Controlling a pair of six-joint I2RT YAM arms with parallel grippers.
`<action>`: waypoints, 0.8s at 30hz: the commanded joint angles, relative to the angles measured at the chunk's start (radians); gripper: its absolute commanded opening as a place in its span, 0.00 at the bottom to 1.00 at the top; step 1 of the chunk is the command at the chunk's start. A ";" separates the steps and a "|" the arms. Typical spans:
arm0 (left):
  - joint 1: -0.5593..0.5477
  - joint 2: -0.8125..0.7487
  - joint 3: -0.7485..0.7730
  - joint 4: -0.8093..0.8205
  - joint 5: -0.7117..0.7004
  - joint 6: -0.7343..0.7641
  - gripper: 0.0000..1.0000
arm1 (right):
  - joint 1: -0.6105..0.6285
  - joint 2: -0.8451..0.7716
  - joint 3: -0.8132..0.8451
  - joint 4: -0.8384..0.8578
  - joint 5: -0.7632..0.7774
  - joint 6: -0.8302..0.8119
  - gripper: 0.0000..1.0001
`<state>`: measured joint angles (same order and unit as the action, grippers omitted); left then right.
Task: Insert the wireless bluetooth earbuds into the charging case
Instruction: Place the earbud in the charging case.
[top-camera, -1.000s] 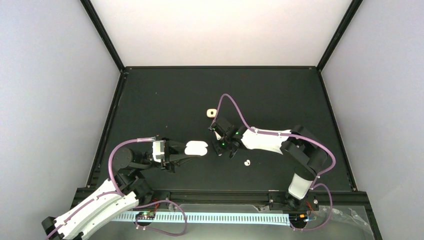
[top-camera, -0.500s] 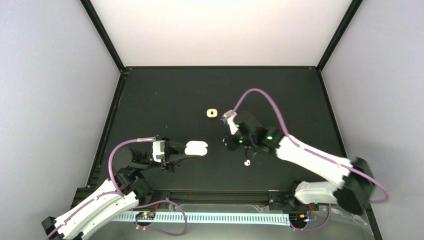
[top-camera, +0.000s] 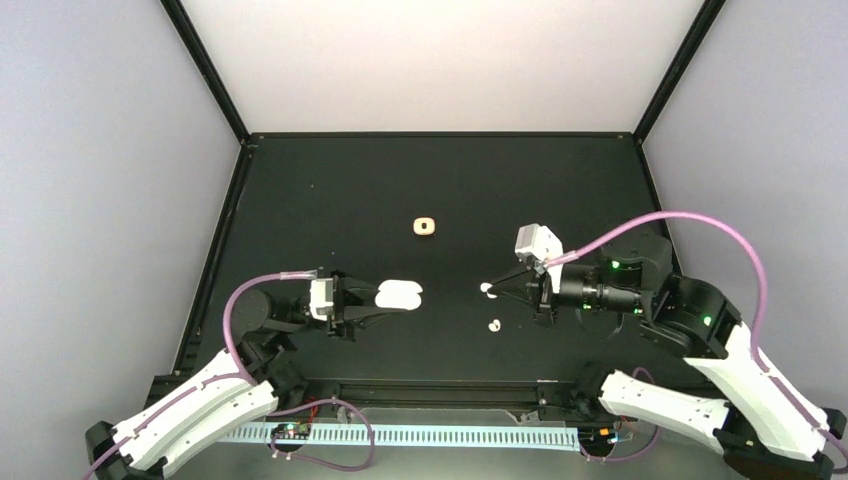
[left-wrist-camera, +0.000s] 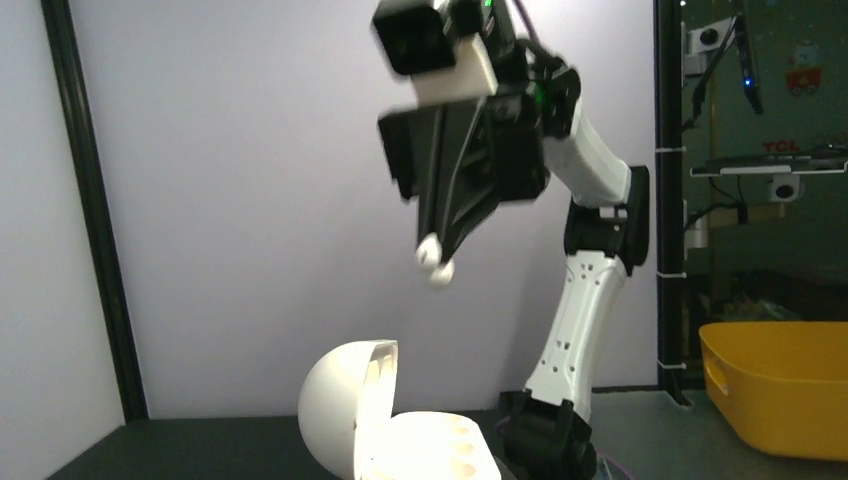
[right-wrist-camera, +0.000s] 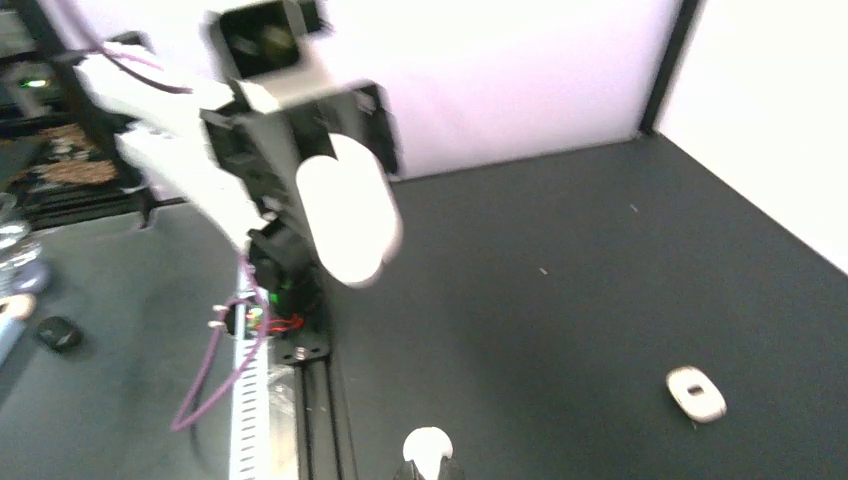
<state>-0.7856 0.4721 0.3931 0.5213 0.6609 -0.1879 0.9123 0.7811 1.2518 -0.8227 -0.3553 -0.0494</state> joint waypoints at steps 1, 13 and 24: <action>-0.004 0.083 0.069 0.057 0.090 0.008 0.01 | 0.099 0.074 0.137 -0.116 -0.037 -0.094 0.01; -0.014 0.105 0.108 -0.062 0.152 0.060 0.02 | 0.376 0.299 0.290 -0.067 0.103 -0.141 0.01; -0.019 0.102 0.104 -0.094 0.162 0.057 0.02 | 0.462 0.464 0.431 -0.102 0.206 -0.199 0.01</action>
<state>-0.7963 0.5827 0.4572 0.4408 0.7990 -0.1513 1.3491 1.2098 1.6409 -0.8928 -0.2256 -0.2123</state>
